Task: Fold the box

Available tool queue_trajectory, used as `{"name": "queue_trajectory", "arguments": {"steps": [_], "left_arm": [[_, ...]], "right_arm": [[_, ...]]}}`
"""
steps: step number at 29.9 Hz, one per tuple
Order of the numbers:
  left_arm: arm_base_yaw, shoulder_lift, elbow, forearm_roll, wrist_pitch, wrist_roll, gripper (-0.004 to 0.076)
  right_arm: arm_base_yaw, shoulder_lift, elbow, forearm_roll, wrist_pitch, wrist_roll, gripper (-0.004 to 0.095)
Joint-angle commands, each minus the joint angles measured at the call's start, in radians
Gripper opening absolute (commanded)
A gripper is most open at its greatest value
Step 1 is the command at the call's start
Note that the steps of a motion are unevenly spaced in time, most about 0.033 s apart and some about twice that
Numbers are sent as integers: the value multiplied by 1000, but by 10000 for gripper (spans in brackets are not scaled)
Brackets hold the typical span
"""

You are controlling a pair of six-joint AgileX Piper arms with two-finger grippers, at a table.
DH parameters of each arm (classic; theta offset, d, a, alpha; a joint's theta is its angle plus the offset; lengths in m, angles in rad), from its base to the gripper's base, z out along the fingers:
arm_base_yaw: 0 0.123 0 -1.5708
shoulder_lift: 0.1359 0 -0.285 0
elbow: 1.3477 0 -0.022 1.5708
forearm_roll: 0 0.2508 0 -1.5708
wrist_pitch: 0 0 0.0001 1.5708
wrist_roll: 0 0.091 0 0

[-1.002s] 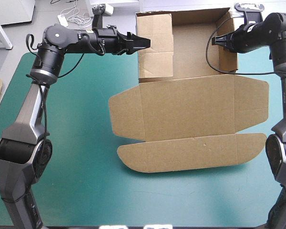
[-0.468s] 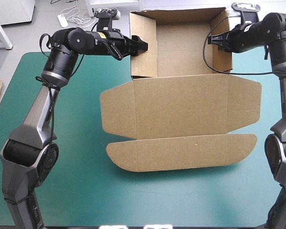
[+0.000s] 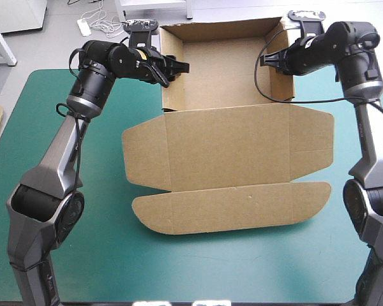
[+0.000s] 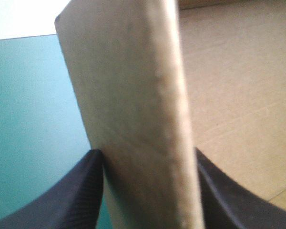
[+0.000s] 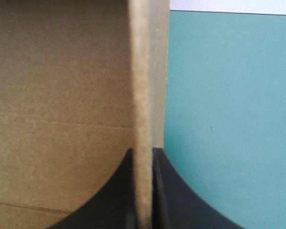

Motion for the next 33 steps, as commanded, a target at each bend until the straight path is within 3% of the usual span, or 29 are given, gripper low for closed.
{"name": "queue_trajectory", "arguments": {"steps": [1,4,8,18,26,33], "left_arm": [[-40,-54,-31,97,-8,-41,202],[-43,-54,-31,135,44,-41,-9],[-42,-52,-31,155,91,-46,-9],[-24,54,-31,179,208,-75,-9],[-3,160,-31,88,218,-75,-9],[-3,231,-31,44,218,-68,-9]], "right_arm": [[55,-38,-31,59,-31,7,-6],[80,-22,-31,31,-8,23,-7],[98,1,-29,-38,17,43,-7],[100,69,-13,-47,17,56,-5],[112,93,162,-149,17,60,-3],[112,157,199,-149,17,60,-3]]}}
